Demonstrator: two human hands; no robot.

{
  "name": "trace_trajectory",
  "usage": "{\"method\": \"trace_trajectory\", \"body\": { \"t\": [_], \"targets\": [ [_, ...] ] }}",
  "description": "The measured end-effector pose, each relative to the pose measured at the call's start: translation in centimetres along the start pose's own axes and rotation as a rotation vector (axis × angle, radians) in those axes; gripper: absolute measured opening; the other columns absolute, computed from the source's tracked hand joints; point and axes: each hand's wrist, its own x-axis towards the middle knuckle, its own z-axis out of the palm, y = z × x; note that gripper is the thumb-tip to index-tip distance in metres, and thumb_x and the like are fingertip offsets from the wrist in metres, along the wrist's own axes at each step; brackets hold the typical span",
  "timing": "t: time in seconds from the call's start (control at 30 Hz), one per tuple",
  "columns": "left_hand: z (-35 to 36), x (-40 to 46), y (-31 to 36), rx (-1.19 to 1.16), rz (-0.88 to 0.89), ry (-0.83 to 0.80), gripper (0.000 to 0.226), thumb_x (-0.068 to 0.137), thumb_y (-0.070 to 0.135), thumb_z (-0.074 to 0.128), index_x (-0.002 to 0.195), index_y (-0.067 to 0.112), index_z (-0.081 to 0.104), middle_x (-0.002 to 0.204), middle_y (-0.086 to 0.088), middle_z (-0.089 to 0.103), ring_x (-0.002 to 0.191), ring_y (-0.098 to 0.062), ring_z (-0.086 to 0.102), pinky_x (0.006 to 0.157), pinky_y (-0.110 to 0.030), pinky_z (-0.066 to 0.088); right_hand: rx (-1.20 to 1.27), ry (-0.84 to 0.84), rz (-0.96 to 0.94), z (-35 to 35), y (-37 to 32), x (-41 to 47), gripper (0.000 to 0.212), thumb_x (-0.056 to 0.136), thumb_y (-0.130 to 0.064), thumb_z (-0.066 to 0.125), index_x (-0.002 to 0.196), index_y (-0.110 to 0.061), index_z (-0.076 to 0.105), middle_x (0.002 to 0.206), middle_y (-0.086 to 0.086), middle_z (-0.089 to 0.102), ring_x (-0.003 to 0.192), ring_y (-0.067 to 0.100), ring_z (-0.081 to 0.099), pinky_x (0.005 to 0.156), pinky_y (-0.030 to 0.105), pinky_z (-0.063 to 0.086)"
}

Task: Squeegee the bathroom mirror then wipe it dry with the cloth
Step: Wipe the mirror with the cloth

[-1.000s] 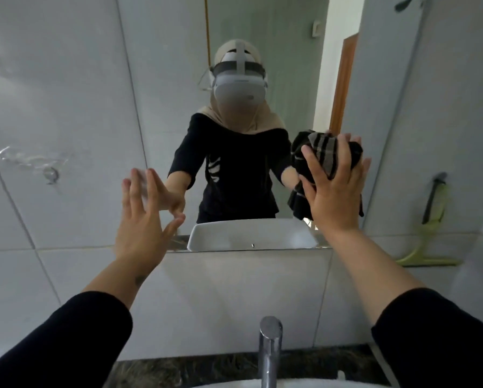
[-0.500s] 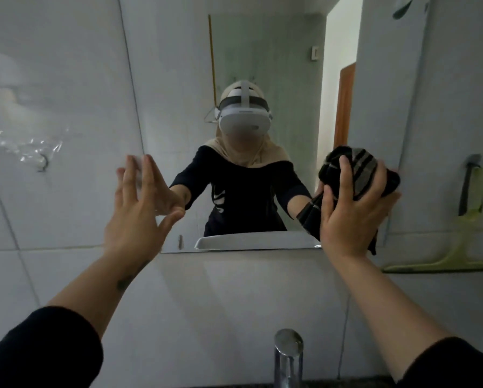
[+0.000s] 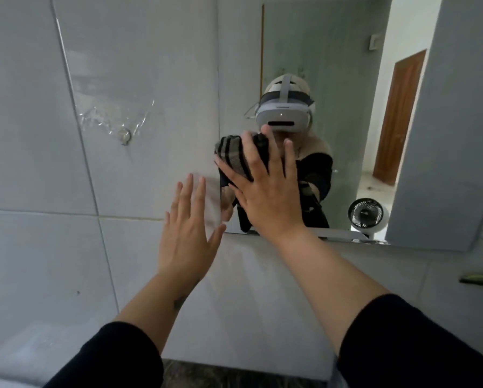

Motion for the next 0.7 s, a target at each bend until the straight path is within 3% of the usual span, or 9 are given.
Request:
{"method": "trace_trajectory", "body": {
  "t": [0.17, 0.27, 0.47, 0.57, 0.7],
  "targets": [
    [1.3, -2.1, -1.1, 0.030, -0.072, -0.074, 0.091, 0.090, 0.041, 0.055, 0.148, 0.026, -0.014, 0.158, 0.007, -0.020, 0.146, -0.014, -0.015, 0.117, -0.051, 0.017, -0.030, -0.092, -0.260, 1.7, -1.3, -4.7, 0.062, 0.094, -0.037, 0.044, 0.149, -0.040, 0.016, 0.152, 0.010, 0.006, 0.143, 0.040, 0.006, 0.114, 0.063, 0.007],
    [1.7, -2.5, 0.0, 0.054, -0.059, -0.105, 0.092, 0.091, 0.040, 0.054, 0.148, 0.025, -0.017, 0.156, 0.006, -0.024, 0.146, -0.016, -0.017, 0.117, -0.052, 0.015, -0.066, -0.097, -0.285, 1.6, 0.3, -6.9, 0.070, 0.092, -0.029, 0.051, 0.148, -0.042, 0.012, 0.152, 0.010, 0.006, 0.143, 0.039, 0.006, 0.114, 0.062, 0.003],
    [2.6, -2.5, 4.5, 0.104, -0.012, -0.103, 0.097, 0.089, 0.035, 0.057, 0.148, 0.024, -0.019, 0.154, 0.005, -0.029, 0.144, -0.019, -0.021, 0.116, -0.058, 0.010, -0.103, -0.079, -0.153, 0.1, 5.7, -11.0, 0.069, 0.093, -0.018, 0.052, 0.147, -0.045, 0.020, 0.150, 0.009, 0.011, 0.143, 0.040, 0.012, 0.112, 0.064, 0.016],
    [3.6, -2.5, 6.6, 0.126, 0.013, -0.111, 0.096, 0.089, 0.037, 0.056, 0.148, 0.024, -0.019, 0.155, 0.002, -0.029, 0.143, -0.020, -0.025, 0.115, -0.060, 0.008, -0.176, -0.058, -0.032, -0.5, 9.2, -13.2, 0.074, 0.092, -0.031, 0.057, 0.148, -0.045, 0.010, 0.149, 0.011, 0.010, 0.141, 0.040, 0.014, 0.113, 0.063, 0.013],
    [4.7, -2.8, 9.0, 0.147, 0.033, -0.097, 0.096, 0.089, 0.035, 0.056, 0.148, 0.023, -0.019, 0.155, -0.003, -0.029, 0.143, -0.024, -0.025, 0.114, -0.059, 0.000, -0.214, -0.105, 0.152, -1.4, 13.9, -16.4, 0.065, 0.094, -0.048, 0.042, 0.147, -0.045, 0.005, 0.149, 0.014, 0.009, 0.140, 0.044, 0.015, 0.108, 0.066, 0.014]
  ]
}}
